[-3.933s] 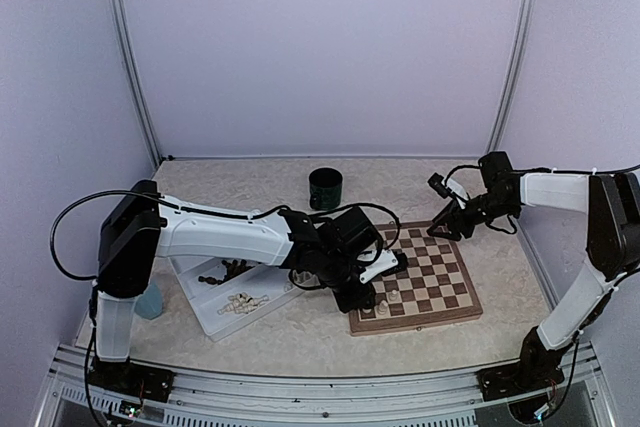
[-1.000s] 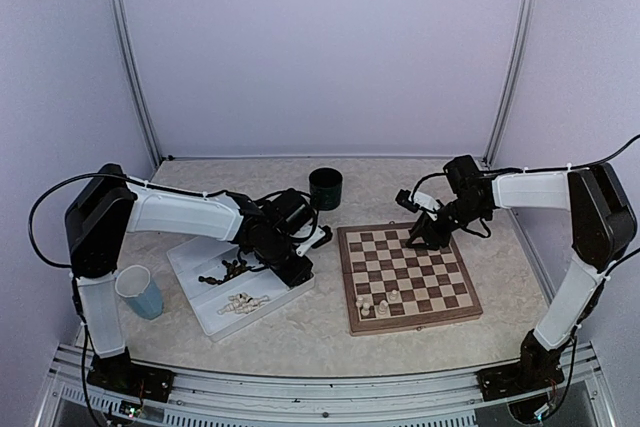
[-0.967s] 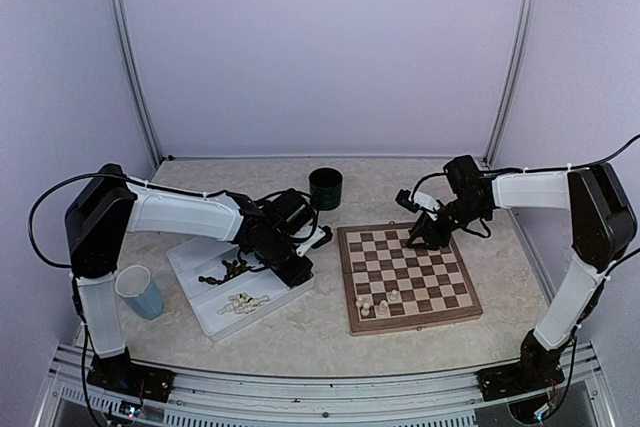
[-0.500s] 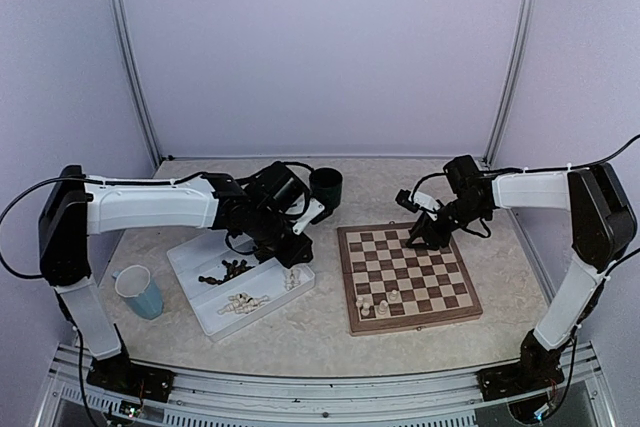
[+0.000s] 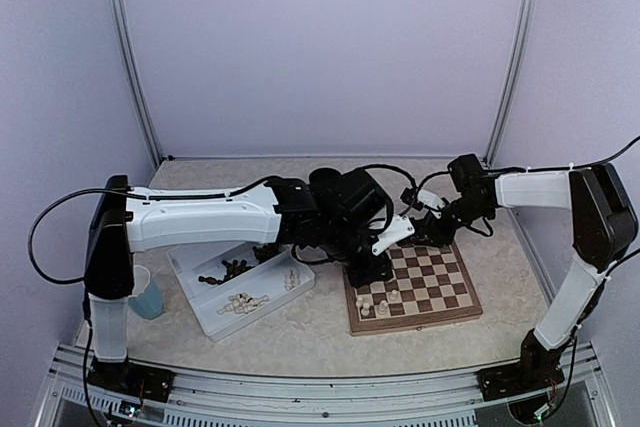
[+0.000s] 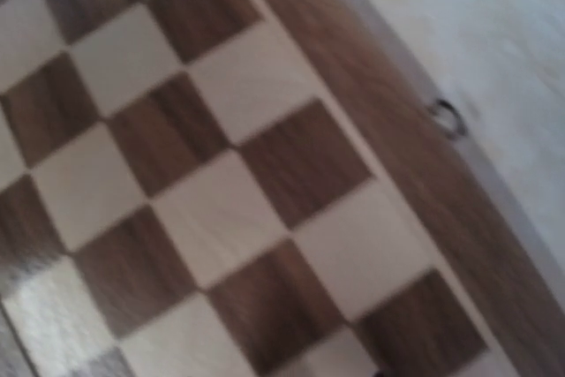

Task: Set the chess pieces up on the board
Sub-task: Place the bishop on c1.

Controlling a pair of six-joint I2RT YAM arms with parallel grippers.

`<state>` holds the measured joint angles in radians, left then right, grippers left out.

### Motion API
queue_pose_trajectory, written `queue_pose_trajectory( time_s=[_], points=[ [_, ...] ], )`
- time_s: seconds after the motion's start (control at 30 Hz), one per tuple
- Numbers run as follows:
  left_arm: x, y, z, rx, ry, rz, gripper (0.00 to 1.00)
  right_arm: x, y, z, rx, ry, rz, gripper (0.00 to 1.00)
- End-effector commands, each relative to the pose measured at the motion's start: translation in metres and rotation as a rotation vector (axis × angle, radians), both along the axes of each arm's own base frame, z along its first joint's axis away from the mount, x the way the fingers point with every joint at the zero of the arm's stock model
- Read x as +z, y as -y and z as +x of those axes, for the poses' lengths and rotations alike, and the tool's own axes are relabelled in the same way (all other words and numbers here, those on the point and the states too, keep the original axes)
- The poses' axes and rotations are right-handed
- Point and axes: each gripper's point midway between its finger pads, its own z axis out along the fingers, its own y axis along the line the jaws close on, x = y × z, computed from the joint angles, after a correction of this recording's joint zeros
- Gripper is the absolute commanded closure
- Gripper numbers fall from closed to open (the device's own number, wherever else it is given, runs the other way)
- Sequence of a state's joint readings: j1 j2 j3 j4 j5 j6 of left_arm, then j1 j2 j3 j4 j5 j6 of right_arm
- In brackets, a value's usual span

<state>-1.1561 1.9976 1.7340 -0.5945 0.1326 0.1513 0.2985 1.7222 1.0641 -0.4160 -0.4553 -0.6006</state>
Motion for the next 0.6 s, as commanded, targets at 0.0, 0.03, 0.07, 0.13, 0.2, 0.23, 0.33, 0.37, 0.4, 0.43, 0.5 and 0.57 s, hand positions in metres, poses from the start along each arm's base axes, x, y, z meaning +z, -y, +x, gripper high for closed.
queue_pose_trajectory(
  time_s=[0.0,0.03,0.07,0.13,0.2,0.23,0.33,0.37,0.4,0.43,0.5,0.57],
  points=[
    [-0.032,0.013,-0.014,-0.083,0.008,0.109,0.85,0.019,0.017,0.014,-0.069,0.059,0.000,0.56],
    [-0.043,0.016,-0.015,-0.092,0.010,0.134,0.85,0.021,0.020,0.015,-0.076,0.064,0.003,0.56],
    [-0.046,0.019,-0.017,-0.096,0.016,0.147,0.85,0.023,0.022,0.016,-0.082,0.068,0.003,0.56],
    [-0.058,0.024,-0.020,-0.106,0.020,0.171,0.85,0.025,0.025,0.016,-0.087,0.075,0.001,0.56],
    [-0.063,0.028,-0.020,-0.108,0.019,0.177,0.85,0.027,0.027,0.016,-0.089,0.084,0.000,0.56],
    [-0.064,0.030,-0.020,-0.106,0.019,0.179,0.85,0.028,0.027,0.015,-0.088,0.087,-0.001,0.56],
    [-0.072,0.033,-0.019,-0.104,0.014,0.190,0.85,0.031,0.027,0.014,-0.083,0.096,0.003,0.55],
    [-0.075,0.034,-0.020,-0.109,0.009,0.193,0.85,0.032,0.027,0.014,-0.082,0.097,0.002,0.55],
    [-0.076,0.035,-0.021,-0.113,0.006,0.190,0.85,0.032,0.027,0.014,-0.082,0.099,0.002,0.55],
    [-0.077,0.036,-0.022,-0.116,0.003,0.191,0.85,0.033,0.027,0.014,-0.081,0.102,0.003,0.55],
    [-0.079,0.038,-0.021,-0.117,0.005,0.195,0.85,0.032,0.026,0.013,-0.077,0.099,0.005,0.55],
    [-0.082,0.040,-0.020,-0.114,0.004,0.200,0.84,0.032,0.026,0.013,-0.075,0.097,0.005,0.55]
  ],
)
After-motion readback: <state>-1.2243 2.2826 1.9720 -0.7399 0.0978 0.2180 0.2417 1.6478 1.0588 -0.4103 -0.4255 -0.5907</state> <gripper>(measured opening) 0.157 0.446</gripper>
